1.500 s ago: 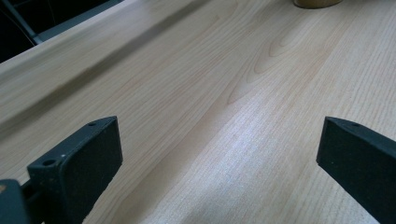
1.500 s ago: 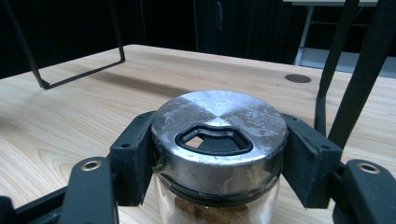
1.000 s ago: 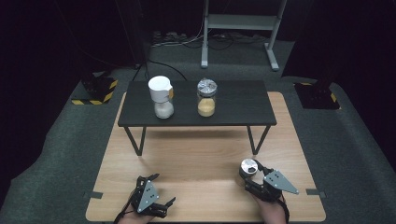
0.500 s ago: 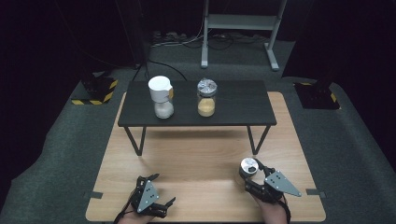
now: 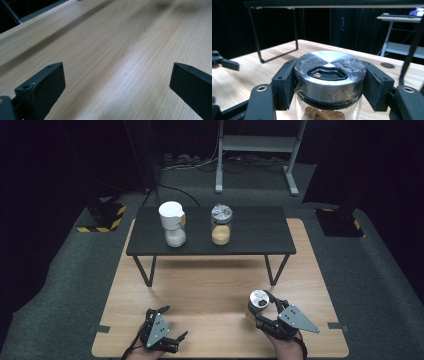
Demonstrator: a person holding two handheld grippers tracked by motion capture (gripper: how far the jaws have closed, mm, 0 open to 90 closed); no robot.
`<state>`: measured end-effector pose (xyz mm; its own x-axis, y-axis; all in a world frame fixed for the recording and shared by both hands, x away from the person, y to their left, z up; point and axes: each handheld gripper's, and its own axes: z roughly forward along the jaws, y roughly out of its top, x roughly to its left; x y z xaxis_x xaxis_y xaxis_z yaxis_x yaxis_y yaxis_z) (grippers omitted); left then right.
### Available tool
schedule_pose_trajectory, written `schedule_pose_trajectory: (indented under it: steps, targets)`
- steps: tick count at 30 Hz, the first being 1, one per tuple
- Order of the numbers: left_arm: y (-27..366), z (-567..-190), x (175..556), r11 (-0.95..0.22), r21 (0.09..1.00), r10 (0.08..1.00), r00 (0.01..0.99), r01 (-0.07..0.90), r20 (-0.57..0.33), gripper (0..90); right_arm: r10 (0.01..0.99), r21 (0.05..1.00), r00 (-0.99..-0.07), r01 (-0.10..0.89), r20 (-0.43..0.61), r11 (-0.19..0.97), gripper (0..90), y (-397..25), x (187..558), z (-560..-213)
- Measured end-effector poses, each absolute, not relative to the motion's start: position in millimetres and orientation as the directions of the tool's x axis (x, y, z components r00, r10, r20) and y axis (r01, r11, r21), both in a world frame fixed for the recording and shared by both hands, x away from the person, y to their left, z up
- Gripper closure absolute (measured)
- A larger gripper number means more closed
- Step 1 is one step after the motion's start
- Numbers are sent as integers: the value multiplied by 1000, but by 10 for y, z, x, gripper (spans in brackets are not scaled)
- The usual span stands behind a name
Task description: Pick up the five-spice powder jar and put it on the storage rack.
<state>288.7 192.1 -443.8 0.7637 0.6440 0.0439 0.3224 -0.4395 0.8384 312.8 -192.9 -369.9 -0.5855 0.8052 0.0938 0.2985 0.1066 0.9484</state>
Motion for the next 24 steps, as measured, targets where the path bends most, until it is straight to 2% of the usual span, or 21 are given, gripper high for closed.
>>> schedule_pose_trajectory:
  steps: [24]
  targets:
    - [1930,-4437,2885,-439,842,629,776,313,40,5,820,957,-568,273,76,101,347,-1890,3421,-3272]
